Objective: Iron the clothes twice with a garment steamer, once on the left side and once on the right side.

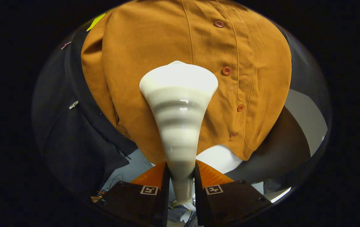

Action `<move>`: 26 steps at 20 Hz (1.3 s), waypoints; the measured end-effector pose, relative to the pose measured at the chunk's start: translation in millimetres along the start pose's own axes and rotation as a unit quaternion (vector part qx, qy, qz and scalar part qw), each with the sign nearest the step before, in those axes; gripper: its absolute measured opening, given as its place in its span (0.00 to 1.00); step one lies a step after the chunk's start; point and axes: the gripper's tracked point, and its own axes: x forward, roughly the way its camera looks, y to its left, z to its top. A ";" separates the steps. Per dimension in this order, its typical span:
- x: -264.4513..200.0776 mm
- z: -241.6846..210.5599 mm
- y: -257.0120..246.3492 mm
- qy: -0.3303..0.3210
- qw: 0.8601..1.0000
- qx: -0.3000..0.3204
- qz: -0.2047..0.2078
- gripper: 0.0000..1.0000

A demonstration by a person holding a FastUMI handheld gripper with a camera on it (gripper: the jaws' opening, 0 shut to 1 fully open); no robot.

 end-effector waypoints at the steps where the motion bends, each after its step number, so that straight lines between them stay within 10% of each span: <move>1: 0.8 -7.5 -2.2 0.008 1.000 0.000 -0.001 0.39; 12: -79.6 59.8 -32.7 -0.122 0.992 -0.008 0.000 0.39; 26: -208.9 160.0 -110.8 -0.355 0.935 -0.003 -0.022 0.39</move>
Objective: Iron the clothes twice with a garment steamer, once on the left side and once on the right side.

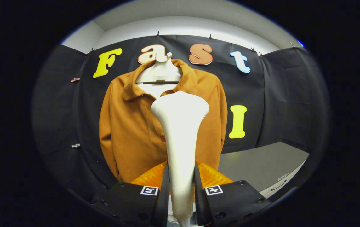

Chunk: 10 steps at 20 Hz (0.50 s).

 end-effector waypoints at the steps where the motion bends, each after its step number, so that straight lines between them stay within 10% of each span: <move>1: 0.3 3.7 -1.3 -0.013 1.000 -0.003 0.001 0.39; 10: -16.0 36.6 -15.1 -0.100 0.995 -0.011 0.010 0.39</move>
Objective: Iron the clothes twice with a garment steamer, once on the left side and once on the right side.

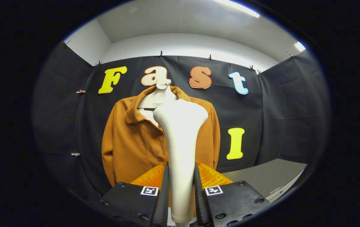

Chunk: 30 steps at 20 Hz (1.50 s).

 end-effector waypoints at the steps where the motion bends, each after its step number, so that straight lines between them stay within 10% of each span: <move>1: -0.9 1.7 1.1 -0.005 1.000 0.003 0.002 0.39; 30: -13.0 -3.1 -15.9 0.000 1.000 0.000 0.012 0.39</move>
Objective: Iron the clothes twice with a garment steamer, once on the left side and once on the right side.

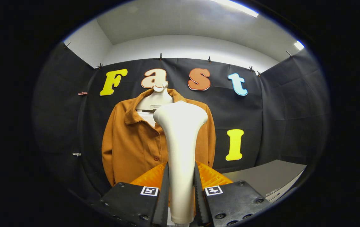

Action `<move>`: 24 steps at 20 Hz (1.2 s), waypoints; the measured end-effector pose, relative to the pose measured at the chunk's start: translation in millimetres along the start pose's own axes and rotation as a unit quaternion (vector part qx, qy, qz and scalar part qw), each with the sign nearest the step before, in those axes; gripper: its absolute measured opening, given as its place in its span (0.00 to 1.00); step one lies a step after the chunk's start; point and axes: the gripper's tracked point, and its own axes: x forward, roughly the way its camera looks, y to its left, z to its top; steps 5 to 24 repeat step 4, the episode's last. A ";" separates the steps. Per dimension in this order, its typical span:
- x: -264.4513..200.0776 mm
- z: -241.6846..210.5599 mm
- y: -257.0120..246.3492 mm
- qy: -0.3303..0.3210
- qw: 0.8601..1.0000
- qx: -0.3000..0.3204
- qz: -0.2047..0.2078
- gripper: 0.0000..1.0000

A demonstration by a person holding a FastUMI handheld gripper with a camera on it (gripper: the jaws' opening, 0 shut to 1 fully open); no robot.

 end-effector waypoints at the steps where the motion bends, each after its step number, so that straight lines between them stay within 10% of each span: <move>1: 1.2 -0.9 -0.6 0.002 1.000 0.000 0.001 0.39; 24: 1.0 -2.3 -0.8 0.004 1.000 0.001 0.001 0.39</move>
